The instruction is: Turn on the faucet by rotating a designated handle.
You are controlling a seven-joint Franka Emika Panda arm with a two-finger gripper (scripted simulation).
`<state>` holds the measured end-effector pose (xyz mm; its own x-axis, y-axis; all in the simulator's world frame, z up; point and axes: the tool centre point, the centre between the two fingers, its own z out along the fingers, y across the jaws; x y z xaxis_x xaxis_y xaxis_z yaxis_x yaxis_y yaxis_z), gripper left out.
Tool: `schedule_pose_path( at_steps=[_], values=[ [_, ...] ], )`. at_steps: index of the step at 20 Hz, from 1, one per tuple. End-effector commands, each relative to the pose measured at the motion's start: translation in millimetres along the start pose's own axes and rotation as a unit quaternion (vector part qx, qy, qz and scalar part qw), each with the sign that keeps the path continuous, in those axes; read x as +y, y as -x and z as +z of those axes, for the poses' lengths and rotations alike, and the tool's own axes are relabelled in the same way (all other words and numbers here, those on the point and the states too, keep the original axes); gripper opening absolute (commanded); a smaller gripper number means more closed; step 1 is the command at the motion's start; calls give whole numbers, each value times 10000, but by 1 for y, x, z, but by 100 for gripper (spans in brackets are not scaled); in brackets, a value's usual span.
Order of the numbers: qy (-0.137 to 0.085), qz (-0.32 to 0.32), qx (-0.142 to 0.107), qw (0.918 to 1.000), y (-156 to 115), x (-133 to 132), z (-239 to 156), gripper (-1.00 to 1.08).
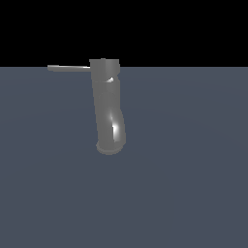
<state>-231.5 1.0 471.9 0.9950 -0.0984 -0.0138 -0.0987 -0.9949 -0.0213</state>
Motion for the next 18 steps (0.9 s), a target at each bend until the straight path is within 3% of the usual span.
schedule_pose_path(
  at_steps=[1, 10, 18],
  values=[
    [-15, 119, -3, 9999, -5, -3, 1, -100],
    [-89, 842, -24, 9964, -38, -20, 10, -100],
    [-141, 1660, -59, 9860, -73, -41, 25, -100]
  ],
)
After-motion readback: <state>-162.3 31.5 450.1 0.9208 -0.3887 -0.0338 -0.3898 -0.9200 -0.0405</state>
